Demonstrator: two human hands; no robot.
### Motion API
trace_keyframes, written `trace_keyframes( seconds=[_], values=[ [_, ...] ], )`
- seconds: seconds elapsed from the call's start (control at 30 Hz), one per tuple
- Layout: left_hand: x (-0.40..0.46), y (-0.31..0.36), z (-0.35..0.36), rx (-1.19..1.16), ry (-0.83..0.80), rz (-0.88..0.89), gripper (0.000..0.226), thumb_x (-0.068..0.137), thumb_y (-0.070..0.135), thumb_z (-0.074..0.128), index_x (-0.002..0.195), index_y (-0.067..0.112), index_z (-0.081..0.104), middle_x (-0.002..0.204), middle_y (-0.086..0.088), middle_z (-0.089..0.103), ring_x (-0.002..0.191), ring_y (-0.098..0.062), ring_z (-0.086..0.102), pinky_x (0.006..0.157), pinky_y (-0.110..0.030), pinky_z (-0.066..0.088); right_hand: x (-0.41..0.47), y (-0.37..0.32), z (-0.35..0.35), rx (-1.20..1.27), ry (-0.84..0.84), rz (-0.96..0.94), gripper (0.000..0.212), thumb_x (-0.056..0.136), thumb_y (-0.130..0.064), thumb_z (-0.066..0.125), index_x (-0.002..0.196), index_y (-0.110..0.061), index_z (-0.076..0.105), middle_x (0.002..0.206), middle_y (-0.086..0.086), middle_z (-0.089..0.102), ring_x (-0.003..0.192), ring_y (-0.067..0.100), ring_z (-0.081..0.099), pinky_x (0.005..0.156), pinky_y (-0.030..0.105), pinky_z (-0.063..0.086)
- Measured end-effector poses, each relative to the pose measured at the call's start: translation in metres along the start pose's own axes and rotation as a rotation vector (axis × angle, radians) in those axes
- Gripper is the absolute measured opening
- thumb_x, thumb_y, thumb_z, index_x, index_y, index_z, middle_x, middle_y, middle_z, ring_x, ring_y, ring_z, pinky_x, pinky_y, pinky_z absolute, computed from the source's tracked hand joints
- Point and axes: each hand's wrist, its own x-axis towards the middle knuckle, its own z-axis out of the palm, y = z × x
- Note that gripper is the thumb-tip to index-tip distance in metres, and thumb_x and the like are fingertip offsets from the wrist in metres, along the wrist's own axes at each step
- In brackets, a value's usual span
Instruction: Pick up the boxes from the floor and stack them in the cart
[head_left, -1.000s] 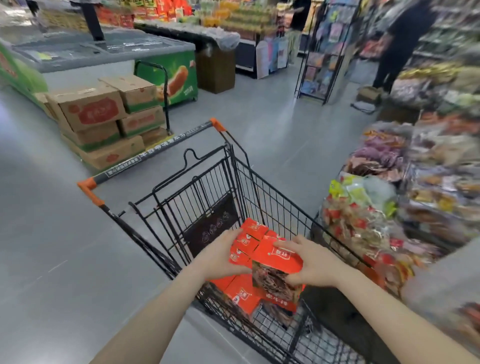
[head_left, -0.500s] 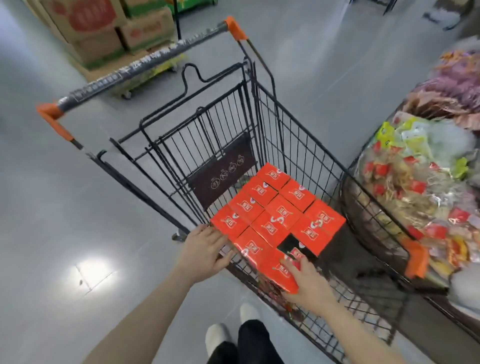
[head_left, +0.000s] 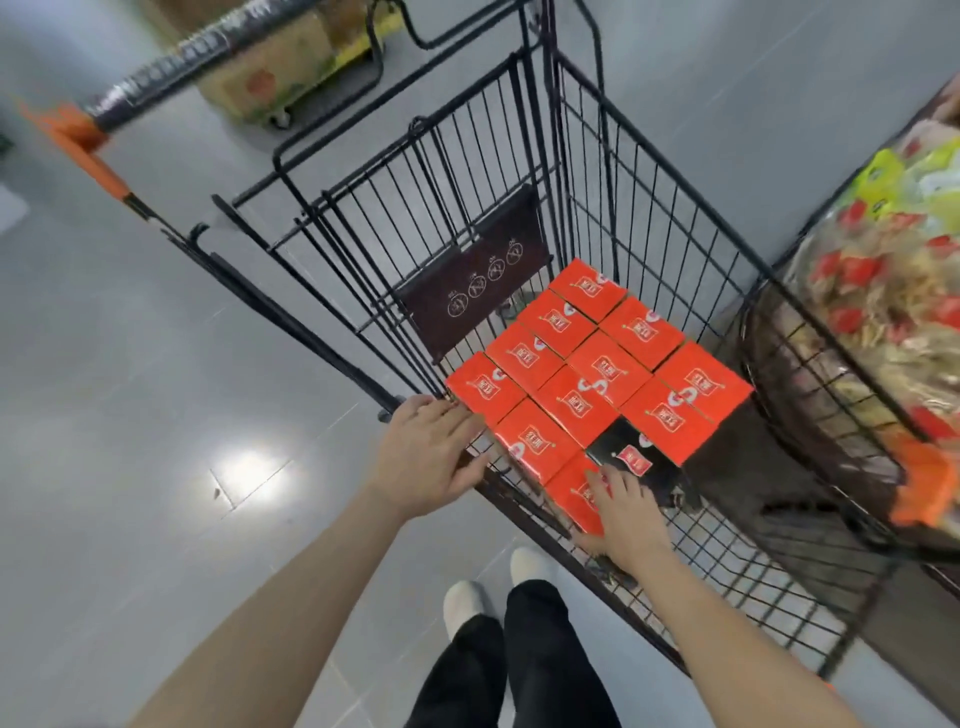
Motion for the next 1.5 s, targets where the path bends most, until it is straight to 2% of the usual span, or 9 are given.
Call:
trace_keyframes(
  seconds=[0.1, 0.2, 0.4, 0.63, 0.83, 1.0, 1.13, 1.33, 1.5],
  values=[
    [0.002, 0.002, -0.008, -0.012, -0.087, -0.035, 0.046, 0.090, 0.050, 0.038, 0.113, 0.019, 0.062, 0.099, 0.005, 0.068, 0.089, -0.018, 0.061, 0.082, -0.036, 0.039, -0.005, 0.014, -0.027, 0.154, -0.156, -0.049, 0.089, 0.086, -0.060, 0.053, 0.152, -0.022, 0.008, 0.157, 0.002, 0.009, 0.142, 0.025, 0.018, 0.112, 0.042, 0.030],
    [0.015, 0.005, -0.023, -0.045, -0.124, -0.081, 0.052, 0.091, 0.053, 0.030, 0.121, 0.020, 0.057, 0.105, 0.005, 0.066, 0.096, -0.018, 0.060, 0.089, -0.037, 0.043, -0.011, 0.029, -0.065, 0.287, -0.136, -0.027, 0.072, 0.094, -0.049, 0.049, 0.151, -0.023, 0.015, 0.159, 0.000, 0.010, 0.143, 0.023, 0.020, 0.109, 0.041, 0.035],
    [0.077, 0.017, -0.075, -0.083, -0.117, 0.038, 0.062, 0.091, 0.054, 0.029, 0.139, 0.017, 0.041, 0.128, 0.002, 0.052, 0.119, -0.018, 0.048, 0.105, -0.039, 0.033, -0.054, 0.049, -0.157, 0.303, 0.238, 0.096, 0.050, 0.095, -0.033, 0.049, 0.142, -0.020, 0.038, 0.142, 0.004, 0.042, 0.129, 0.023, 0.042, 0.101, 0.036, 0.041],
    [0.128, 0.056, -0.140, -0.039, 0.015, 0.305, 0.058, 0.090, 0.055, 0.040, 0.135, 0.018, 0.042, 0.129, 0.001, 0.049, 0.120, -0.020, 0.048, 0.103, -0.039, 0.036, -0.157, 0.059, -0.203, 0.214, 0.639, 0.313, 0.052, 0.090, -0.039, 0.053, 0.140, -0.024, 0.045, 0.139, 0.001, 0.047, 0.128, 0.021, 0.044, 0.102, 0.034, 0.039],
    [0.131, 0.136, -0.181, -0.047, 0.106, 0.587, 0.053, 0.091, 0.051, 0.042, 0.130, 0.015, 0.047, 0.124, -0.005, 0.053, 0.114, -0.026, 0.052, 0.094, -0.041, 0.042, -0.273, 0.056, -0.178, 0.242, 0.798, 0.628, 0.049, 0.091, -0.041, 0.052, 0.139, -0.031, 0.044, 0.143, -0.002, 0.045, 0.129, 0.022, 0.045, 0.099, 0.037, 0.043],
    [0.104, 0.221, -0.197, -0.098, 0.118, 0.778, 0.052, 0.084, 0.050, 0.044, 0.122, 0.016, 0.052, 0.112, -0.002, 0.056, 0.105, -0.025, 0.055, 0.084, -0.038, 0.045, -0.375, 0.043, -0.135, 0.285, 0.848, 0.877, 0.046, 0.085, -0.036, 0.060, 0.129, -0.025, 0.055, 0.127, 0.003, 0.056, 0.114, 0.026, 0.055, 0.090, 0.036, 0.046],
    [0.074, 0.297, -0.202, -0.112, 0.113, 0.957, 0.057, 0.078, 0.055, 0.041, 0.121, 0.020, 0.053, 0.114, 0.001, 0.057, 0.107, -0.025, 0.055, 0.087, -0.040, 0.046, -0.461, 0.031, -0.086, 0.306, 0.897, 1.063, 0.049, 0.080, -0.036, 0.062, 0.128, -0.027, 0.056, 0.124, 0.002, 0.059, 0.113, 0.025, 0.057, 0.092, 0.037, 0.048],
    [0.012, 0.423, -0.216, -0.132, 0.116, 1.188, 0.059, 0.081, 0.061, 0.036, 0.120, 0.019, 0.050, 0.116, 0.000, 0.052, 0.110, -0.023, 0.051, 0.090, -0.041, 0.043, -0.590, 0.007, -0.019, 0.368, 0.834, 1.393, 0.056, 0.087, -0.039, 0.056, 0.140, -0.024, 0.045, 0.144, 0.002, 0.045, 0.132, 0.021, 0.042, 0.108, 0.034, 0.035],
    [-0.072, 0.526, -0.223, -0.142, 0.103, 1.345, 0.053, 0.087, 0.056, 0.042, 0.124, 0.019, 0.046, 0.120, -0.001, 0.049, 0.113, -0.024, 0.047, 0.092, -0.040, 0.040, -0.699, -0.020, 0.045, 0.427, 0.838, 1.564, 0.058, 0.084, -0.033, 0.062, 0.139, -0.021, 0.046, 0.138, 0.002, 0.052, 0.125, 0.024, 0.048, 0.102, 0.035, 0.039]
  ],
)
